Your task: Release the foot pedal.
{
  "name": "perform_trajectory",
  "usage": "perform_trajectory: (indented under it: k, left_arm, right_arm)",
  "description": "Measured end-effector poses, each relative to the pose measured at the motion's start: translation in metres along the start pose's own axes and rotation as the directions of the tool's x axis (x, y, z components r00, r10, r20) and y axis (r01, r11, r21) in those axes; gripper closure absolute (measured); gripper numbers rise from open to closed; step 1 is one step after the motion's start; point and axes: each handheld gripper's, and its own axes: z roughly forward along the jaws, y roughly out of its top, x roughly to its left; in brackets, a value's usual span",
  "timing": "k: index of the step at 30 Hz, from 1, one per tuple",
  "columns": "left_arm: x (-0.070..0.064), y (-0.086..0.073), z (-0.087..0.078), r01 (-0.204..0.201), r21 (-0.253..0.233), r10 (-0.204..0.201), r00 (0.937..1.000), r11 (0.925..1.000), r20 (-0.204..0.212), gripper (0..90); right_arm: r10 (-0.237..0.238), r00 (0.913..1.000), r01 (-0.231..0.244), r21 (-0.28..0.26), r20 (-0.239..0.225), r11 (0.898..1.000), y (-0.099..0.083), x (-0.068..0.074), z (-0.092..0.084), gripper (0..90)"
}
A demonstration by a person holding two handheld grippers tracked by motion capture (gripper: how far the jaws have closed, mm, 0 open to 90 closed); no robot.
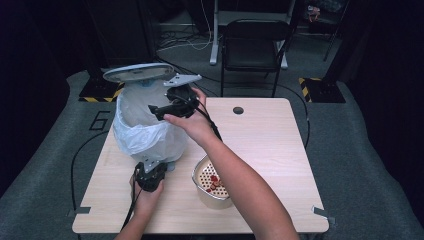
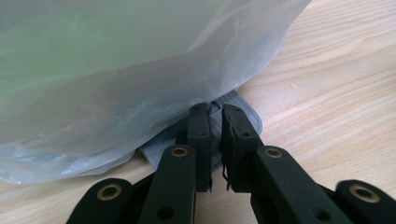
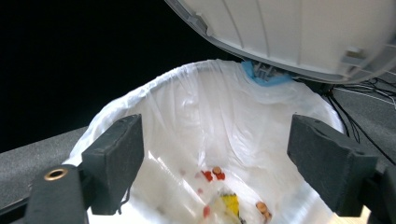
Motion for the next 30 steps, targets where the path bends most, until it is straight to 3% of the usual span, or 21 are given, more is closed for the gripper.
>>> perform_trajectory:
  k: [6, 9, 11, 12, 16, 17, 18, 21, 24, 30]
  left_arm:
    - [0.0, 0.0, 0.0, -0.005, 0.002, 0.005, 1.0, 1.0, -0.002, 82.2]
    - [0.0, 0.0, 0.0, 0.0, -0.003, 0.0, 1.0, 1.0, 0.001, 82.1]
    - [-0.001, -0.001, 0.001, 0.015, -0.011, -0.015, 0.9998, 0.9998, 0.01, 79.9]
    - [-0.005, -0.002, 0.001, 0.06, -0.02, -0.06, 0.998, 0.998, 0.019, 79.9]
    - [-0.008, -0.001, 0.0, 0.012, -0.038, -0.011, 0.9993, 0.9992, 0.037, 66.9]
    - [-0.003, 0.001, -0.002, -0.062, -0.044, 0.063, 0.9976, 0.9971, 0.027, 66.9]
    - [-0.005, 0.002, -0.004, -0.029, -0.048, 0.032, 0.9985, 0.9984, 0.045, 60.7]
    - [-0.005, 0.005, -0.011, -0.037, -0.061, 0.04, 0.9978, 0.9974, 0.052, 56.0]
    - [-0.005, 0.01, -0.014, -0.028, -0.013, 0.029, 0.9969, 0.9995, 0.073, 54.7]
    - [-0.005, 0.017, -0.024, -0.031, 0.019, 0.028, 0.9928, 0.9993, 0.116, 51.7]
  right_arm:
    - [-0.005, 0.9999, 0.005, -0.022, 0.009, 1.0, -0.012, -0.012, -0.034, 21.2]
    - [0.0, 0.9999, 0.0, -0.017, 0.013, 1.0, -0.016, -0.016, -0.044, 21.3]
    - [-0.002, 0.9998, 0.002, -0.015, 0.019, 1.0, -0.02, -0.02, -0.054, 21.5]
    - [-0.002, 0.9997, 0.002, -0.017, 0.026, 1.0, -0.022, -0.022, -0.059, 21.5]
    - [-0.001, 0.9975, 0.003, -0.015, 0.07, 1.0, -0.039, -0.037, -0.082, 22.4]
    - [-0.001, 0.9975, 0.003, -0.015, 0.07, 1.0, -0.039, -0.037, -0.082, 22.4]
    - [-0.002, 0.9965, 0.003, -0.008, 0.084, 1.0, -0.046, -0.045, -0.089, 23.0]
    - [0.007, 0.9953, -0.007, -0.002, 0.096, 1.0, -0.053, -0.052, -0.094, 23.1]
    - [0.021, 0.9929, -0.021, -0.007, 0.117, 1.0, -0.061, -0.059, -0.103, 24.0]
    - [0.036, 0.9899, -0.034, -0.016, 0.137, 0.999, -0.068, -0.066, -0.116, 24.8]
